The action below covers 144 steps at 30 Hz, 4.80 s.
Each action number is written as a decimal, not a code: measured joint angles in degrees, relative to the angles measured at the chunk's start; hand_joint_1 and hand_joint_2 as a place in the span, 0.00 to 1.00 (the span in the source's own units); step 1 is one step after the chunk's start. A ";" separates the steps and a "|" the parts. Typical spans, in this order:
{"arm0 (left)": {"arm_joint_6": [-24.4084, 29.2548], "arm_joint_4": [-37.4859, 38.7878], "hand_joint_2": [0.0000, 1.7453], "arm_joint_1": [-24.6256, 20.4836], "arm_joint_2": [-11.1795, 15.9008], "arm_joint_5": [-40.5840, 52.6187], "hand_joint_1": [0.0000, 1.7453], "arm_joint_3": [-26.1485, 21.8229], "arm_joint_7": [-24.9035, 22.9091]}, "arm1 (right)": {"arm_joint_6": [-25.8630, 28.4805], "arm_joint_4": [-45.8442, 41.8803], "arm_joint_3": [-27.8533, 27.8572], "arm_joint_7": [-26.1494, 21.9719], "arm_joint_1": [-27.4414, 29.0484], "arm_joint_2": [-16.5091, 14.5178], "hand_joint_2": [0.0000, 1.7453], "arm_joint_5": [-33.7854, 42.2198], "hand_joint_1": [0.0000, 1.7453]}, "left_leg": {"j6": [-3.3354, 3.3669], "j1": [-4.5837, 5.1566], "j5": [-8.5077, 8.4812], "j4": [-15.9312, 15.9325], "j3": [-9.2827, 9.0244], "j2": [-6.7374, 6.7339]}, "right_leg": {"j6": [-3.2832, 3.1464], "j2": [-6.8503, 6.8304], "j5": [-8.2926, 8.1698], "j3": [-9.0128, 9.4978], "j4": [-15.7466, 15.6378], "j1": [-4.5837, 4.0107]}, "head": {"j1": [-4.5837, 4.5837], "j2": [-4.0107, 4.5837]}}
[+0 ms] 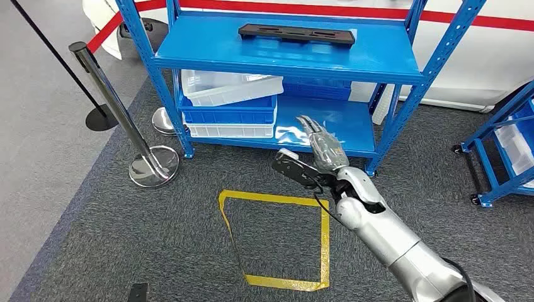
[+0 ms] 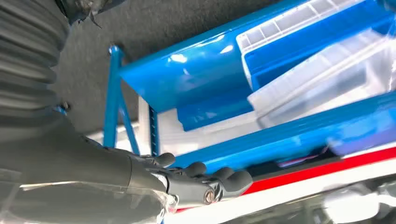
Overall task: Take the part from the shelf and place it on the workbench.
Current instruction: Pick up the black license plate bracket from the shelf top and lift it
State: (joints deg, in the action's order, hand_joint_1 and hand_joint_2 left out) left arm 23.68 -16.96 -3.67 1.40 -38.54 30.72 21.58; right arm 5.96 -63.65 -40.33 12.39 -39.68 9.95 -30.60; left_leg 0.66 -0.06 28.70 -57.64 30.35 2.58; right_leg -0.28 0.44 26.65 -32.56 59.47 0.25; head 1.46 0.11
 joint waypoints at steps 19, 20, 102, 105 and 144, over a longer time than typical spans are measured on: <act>-2.69 0.00 0.00 -1.70 -0.31 -1.80 0.00 6.90 3.36 | -5.52 0.10 -9.48 5.20 -10.69 -4.17 1.00 -13.37 0.00 | -0.03 -0.01 -0.04 -0.11 0.02 -0.06 | 0.00 0.08 -0.01 -0.06 0.00 -0.01 | -0.01 0.00; -2.73 0.00 0.00 -1.73 -0.31 -1.82 0.00 7.07 3.40 | -5.68 -0.17 -9.52 5.46 -10.77 -4.16 1.00 -13.53 0.00 | -0.03 -0.01 -0.04 -0.11 0.02 -0.06 | 0.00 0.08 -0.01 -0.06 0.00 -0.01 | -0.01 0.00; -5.98 0.42 0.00 -1.22 0.85 -5.83 0.00 12.41 5.23 | -19.52 -7.18 -17.33 17.09 -15.06 -3.09 1.00 -18.41 0.00 | -1.34 -0.69 4.30 -16.27 11.18 -1.94 | -1.39 -0.45 -2.67 -3.25 -0.23 0.10 | 0.36 0.00; -6.00 0.46 0.00 -0.93 0.91 -5.87 0.00 12.42 5.23 | -19.46 -6.61 -17.44 16.99 -14.69 -3.11 1.00 -18.36 0.00 | -1.09 -0.68 -0.71 -12.73 11.52 -2.02 | -1.37 -0.39 -1.96 -2.30 -0.19 -0.07 | 0.37 0.00; -6.09 0.48 0.00 -1.03 0.82 -5.73 0.00 13.48 4.39 | -19.62 -3.26 -17.51 17.31 -16.40 -3.90 1.00 -17.60 0.00 | 1.55 -0.10 -4.80 0.03 5.53 -2.10 | 0.39 -0.19 1.88 0.40 1.58 -0.50 | 0.10 0.00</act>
State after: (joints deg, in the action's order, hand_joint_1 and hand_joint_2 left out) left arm 17.59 -16.48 -4.71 2.22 -44.28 44.21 25.97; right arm -13.66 -66.90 -57.83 29.70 -56.08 6.05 -48.20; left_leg 2.21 -0.16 23.91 -57.61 35.88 0.48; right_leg 0.11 0.25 28.54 -32.16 61.05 -0.26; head 1.57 0.11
